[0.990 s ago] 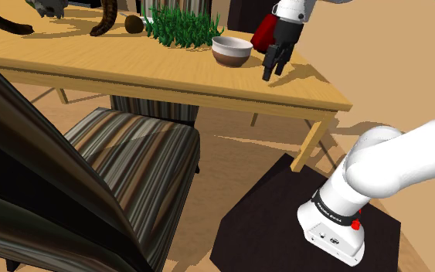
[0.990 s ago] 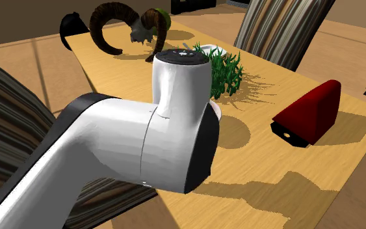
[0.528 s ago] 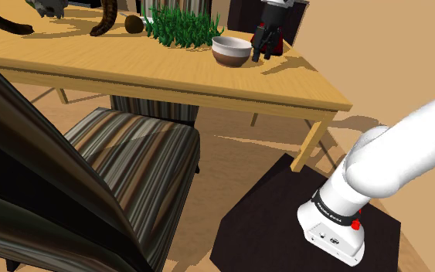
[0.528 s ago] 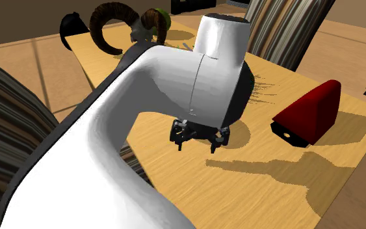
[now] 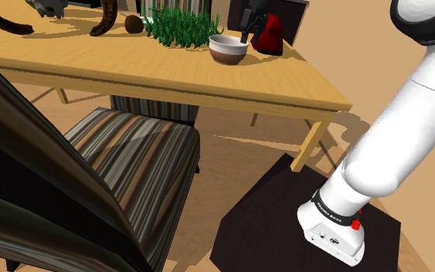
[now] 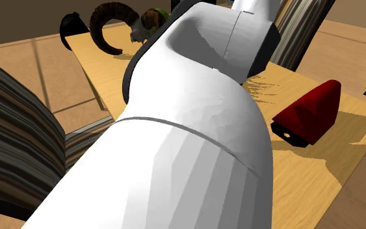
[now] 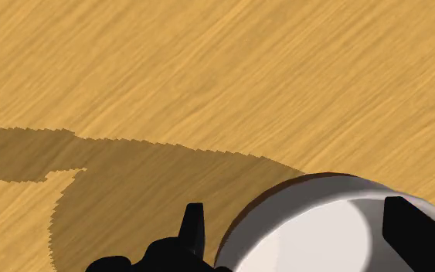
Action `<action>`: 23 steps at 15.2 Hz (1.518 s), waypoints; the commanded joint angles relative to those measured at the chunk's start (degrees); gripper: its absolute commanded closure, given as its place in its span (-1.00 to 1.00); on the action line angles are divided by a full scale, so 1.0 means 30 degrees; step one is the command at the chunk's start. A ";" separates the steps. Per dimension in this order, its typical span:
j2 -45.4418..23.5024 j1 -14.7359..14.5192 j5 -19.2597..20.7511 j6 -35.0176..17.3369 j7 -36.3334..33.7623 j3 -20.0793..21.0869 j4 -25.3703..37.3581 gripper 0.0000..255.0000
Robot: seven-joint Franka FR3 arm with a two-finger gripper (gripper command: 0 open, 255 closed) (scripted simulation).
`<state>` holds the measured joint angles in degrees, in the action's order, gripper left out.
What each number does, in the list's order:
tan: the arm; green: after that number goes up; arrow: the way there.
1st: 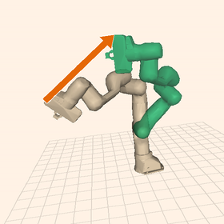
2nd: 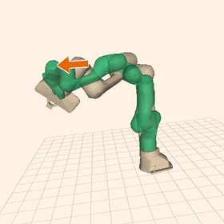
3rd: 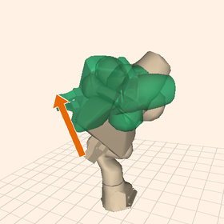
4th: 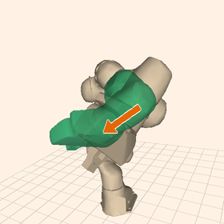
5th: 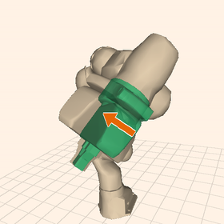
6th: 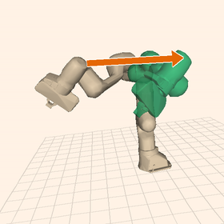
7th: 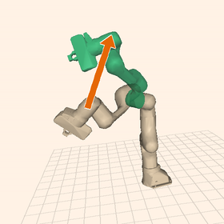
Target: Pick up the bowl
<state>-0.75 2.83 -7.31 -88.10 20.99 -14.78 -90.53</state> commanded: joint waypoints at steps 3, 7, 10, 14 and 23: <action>-0.4025 0.0868 -0.1529 0.2200 0.0953 -0.0509 0.5679 -1.00; -0.3609 0.0761 -0.1383 0.0985 0.1050 -0.0433 0.4065 -1.00; -0.3379 0.0678 -0.1313 0.0121 0.1130 -0.0413 0.2976 -1.00; -0.3312 0.0658 -0.1294 -0.0056 0.1142 -0.0408 0.2735 1.00; -0.3341 0.0664 -0.1302 -0.0041 0.1145 -0.0408 0.2777 1.00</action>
<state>-10.65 4.78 -11.27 -88.28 24.41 -15.97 -82.21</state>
